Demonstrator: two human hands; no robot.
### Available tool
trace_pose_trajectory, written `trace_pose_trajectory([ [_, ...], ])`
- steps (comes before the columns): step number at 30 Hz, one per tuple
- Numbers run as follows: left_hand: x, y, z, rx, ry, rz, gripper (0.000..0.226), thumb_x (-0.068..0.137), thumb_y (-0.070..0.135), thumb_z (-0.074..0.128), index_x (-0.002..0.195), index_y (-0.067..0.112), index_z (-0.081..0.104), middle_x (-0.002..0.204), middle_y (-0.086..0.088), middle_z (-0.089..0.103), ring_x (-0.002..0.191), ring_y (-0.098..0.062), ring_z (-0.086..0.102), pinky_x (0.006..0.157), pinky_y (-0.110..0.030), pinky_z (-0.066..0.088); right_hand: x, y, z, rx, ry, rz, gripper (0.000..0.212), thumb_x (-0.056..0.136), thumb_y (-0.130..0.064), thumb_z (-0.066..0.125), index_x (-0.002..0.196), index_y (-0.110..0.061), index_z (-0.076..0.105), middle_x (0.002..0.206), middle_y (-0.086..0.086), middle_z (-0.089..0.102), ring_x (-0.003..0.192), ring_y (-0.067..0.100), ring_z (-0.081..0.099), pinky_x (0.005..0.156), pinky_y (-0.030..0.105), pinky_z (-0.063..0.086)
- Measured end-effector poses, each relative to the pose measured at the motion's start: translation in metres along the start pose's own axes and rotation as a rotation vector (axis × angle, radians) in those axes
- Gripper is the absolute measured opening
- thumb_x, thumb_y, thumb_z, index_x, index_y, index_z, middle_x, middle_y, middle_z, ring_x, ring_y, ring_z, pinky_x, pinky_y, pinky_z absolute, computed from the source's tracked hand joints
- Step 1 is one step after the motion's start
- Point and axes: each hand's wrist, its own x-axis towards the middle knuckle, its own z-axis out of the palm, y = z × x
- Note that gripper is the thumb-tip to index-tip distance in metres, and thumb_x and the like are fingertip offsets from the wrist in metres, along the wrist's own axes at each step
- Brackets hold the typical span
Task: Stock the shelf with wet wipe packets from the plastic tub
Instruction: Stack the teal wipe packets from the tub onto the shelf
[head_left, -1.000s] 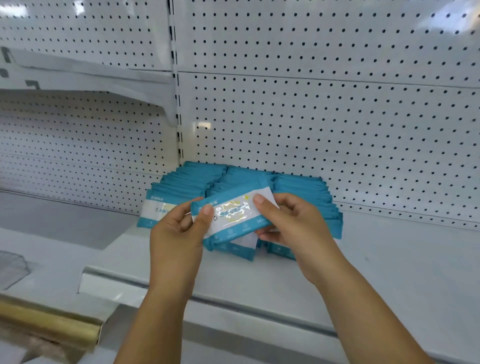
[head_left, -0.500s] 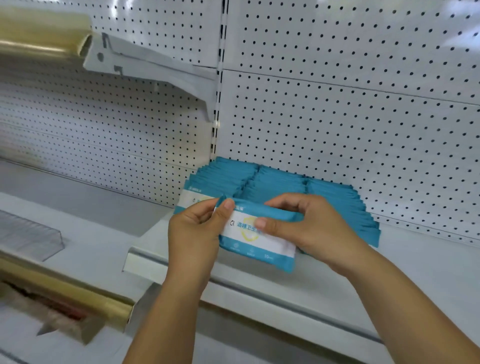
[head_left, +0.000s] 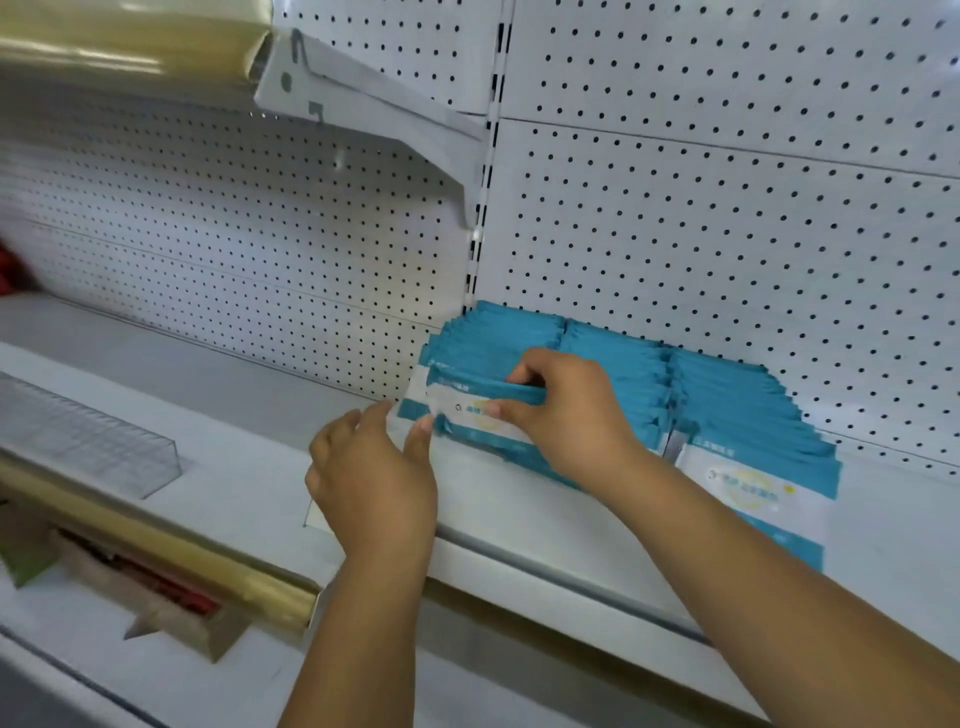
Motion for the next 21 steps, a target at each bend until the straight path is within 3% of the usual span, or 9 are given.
trace_pose_trajectory([
  [2, 0.001, -0.003, 0.001, 0.073, -0.034, 0.013, 0.055, 0.095, 0.053, 0.058, 0.14, 0.021, 0.057, 0.144, -0.008, 0.055, 0.14, -0.027, 0.035, 0.111, -0.044, 0.029, 0.001, 0.006, 0.01, -0.129, 0.023, -0.046, 0.03, 0.081, -0.039, 0.081, 0.082, -0.021, 0.056, 0.076, -0.009, 0.054, 0.077, 0.017, 0.053, 0.071, 0.037, 0.048],
  [4, 0.001, -0.003, 0.001, 0.128, -0.06, 0.031, 0.055, 0.095, 0.055, 0.056, 0.14, 0.023, 0.057, 0.144, -0.004, 0.056, 0.14, -0.026, 0.035, 0.111, -0.043, 0.026, 0.003, 0.011, 0.015, -0.223, 0.072, -0.082, 0.032, 0.082, -0.043, 0.078, 0.089, -0.018, 0.06, 0.081, -0.008, 0.053, 0.088, 0.019, 0.052, 0.077, 0.039, 0.047],
  [8, 0.001, -0.004, 0.002, 0.194, -0.095, 0.034, 0.048, 0.098, 0.051, 0.054, 0.139, 0.025, 0.058, 0.142, 0.0, 0.057, 0.14, -0.023, 0.036, 0.11, -0.041, 0.025, 0.006, 0.021, 0.013, -0.341, 0.094, -0.159, 0.041, 0.082, -0.051, 0.075, 0.104, -0.019, 0.062, 0.101, -0.005, 0.058, 0.101, 0.019, 0.05, 0.086, 0.036, 0.039],
  [13, 0.002, -0.002, 0.003, 0.195, -0.099, -0.001, 0.039, 0.103, 0.038, 0.05, 0.136, 0.019, 0.058, 0.142, -0.001, 0.057, 0.136, -0.023, 0.038, 0.106, -0.036, 0.022, -0.001, 0.029, 0.011, -0.433, 0.017, -0.223, 0.065, 0.074, -0.065, 0.073, 0.122, -0.024, 0.057, 0.111, -0.007, 0.048, 0.108, 0.018, 0.042, 0.087, 0.033, 0.028],
  [21, 0.001, -0.002, 0.004, 0.214, -0.087, -0.005, 0.043, 0.103, 0.041, 0.049, 0.138, 0.018, 0.057, 0.141, -0.002, 0.059, 0.134, -0.024, 0.043, 0.106, -0.037, 0.023, 0.01, 0.023, 0.029, -0.539, 0.122, -0.276, 0.048, 0.081, -0.05, 0.075, 0.118, -0.02, 0.066, 0.108, 0.003, 0.053, 0.105, 0.026, 0.048, 0.087, 0.039, 0.032],
])
